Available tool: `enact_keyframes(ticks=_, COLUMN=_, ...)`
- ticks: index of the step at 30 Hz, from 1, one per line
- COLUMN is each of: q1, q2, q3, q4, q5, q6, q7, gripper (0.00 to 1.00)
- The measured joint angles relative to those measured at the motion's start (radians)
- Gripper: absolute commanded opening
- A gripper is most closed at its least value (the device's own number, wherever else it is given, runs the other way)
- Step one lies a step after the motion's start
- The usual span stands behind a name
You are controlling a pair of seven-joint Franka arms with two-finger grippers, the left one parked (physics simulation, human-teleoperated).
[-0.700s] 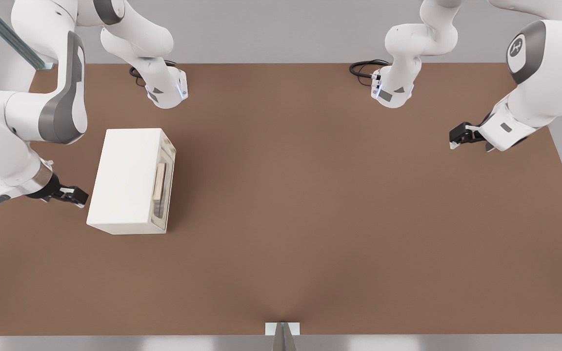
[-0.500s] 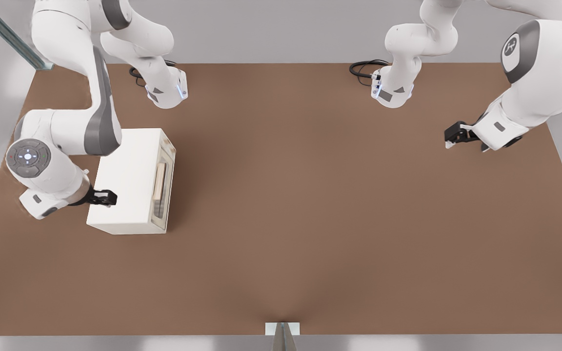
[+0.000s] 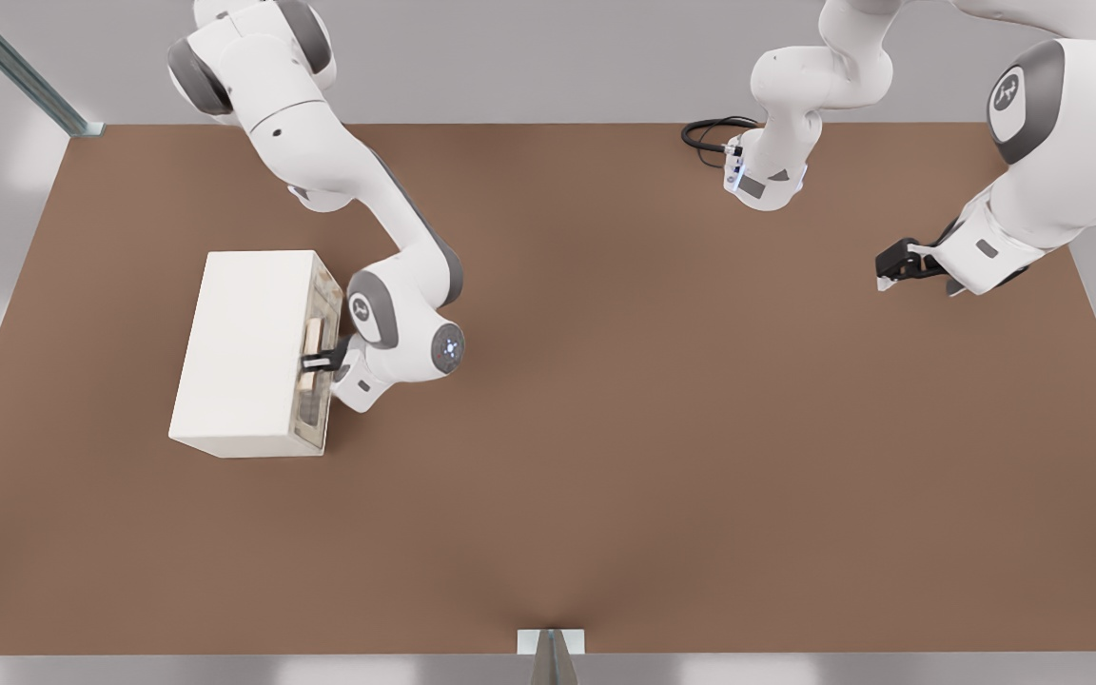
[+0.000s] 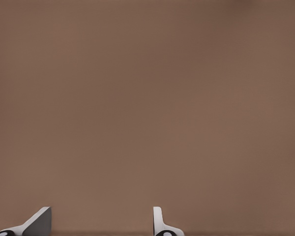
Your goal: Keep left arm still and open the oven door with right arm
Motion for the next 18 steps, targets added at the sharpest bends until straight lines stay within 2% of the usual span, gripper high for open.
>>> enact_keyframes(ticks=8, q1=0.006, q2=0.033, q3=0.002, q4=-0.029, q5=-0.035, q6=-0.073, q7=0.175, gripper=0.21)
enact_keyframes(ticks=18, q1=-0.01, q2=0.052, q3=0.002, q4=-0.05, q5=0.004, q6=-0.038, q7=0.343, gripper=0.21)
